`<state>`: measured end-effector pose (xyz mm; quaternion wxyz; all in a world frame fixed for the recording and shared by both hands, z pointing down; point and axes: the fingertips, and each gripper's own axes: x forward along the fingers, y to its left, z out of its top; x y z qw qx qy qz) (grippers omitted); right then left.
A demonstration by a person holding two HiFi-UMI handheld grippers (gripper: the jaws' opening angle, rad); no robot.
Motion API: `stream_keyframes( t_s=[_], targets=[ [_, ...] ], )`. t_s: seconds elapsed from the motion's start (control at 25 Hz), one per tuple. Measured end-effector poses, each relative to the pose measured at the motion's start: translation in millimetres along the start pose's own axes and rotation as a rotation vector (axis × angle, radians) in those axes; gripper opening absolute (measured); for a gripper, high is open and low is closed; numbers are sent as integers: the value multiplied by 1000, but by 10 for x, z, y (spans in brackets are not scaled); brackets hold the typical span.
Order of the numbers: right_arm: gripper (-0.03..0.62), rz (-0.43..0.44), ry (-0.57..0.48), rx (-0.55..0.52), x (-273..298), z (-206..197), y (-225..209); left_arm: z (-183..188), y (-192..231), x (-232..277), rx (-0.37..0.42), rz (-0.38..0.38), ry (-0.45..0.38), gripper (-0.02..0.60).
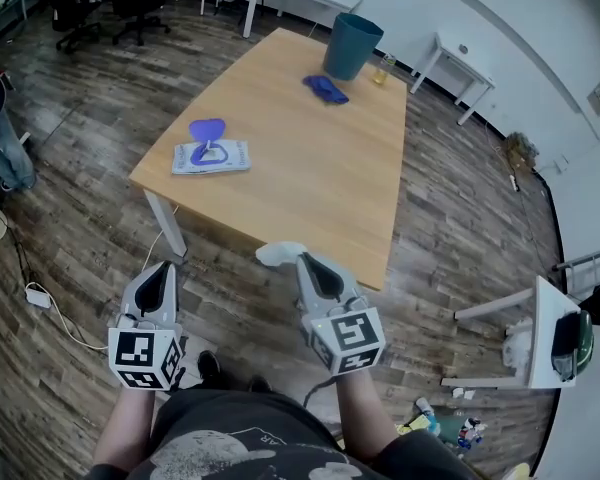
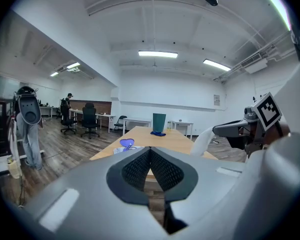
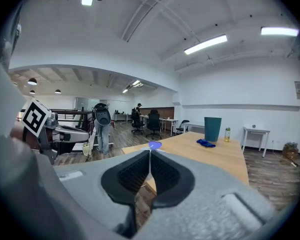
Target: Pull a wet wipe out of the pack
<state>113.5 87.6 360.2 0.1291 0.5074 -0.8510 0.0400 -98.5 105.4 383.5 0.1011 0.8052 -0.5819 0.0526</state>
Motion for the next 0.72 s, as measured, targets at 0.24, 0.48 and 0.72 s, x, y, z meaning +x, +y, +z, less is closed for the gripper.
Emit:
stream_keyframes(
  t_s=[0.24, 0.48, 0.72],
  targets=[
    [0, 27, 7, 2, -179, -88, -21, -87, -173, -124, -7, 16, 11, 18],
    [1, 52, 37, 7, -291, -211, -34, -94, -342, -213, -14, 23, 1, 18],
    [0, 93, 70, 12, -307, -339, 29, -156, -383, -249, -15, 44, 11, 18]
  ],
)
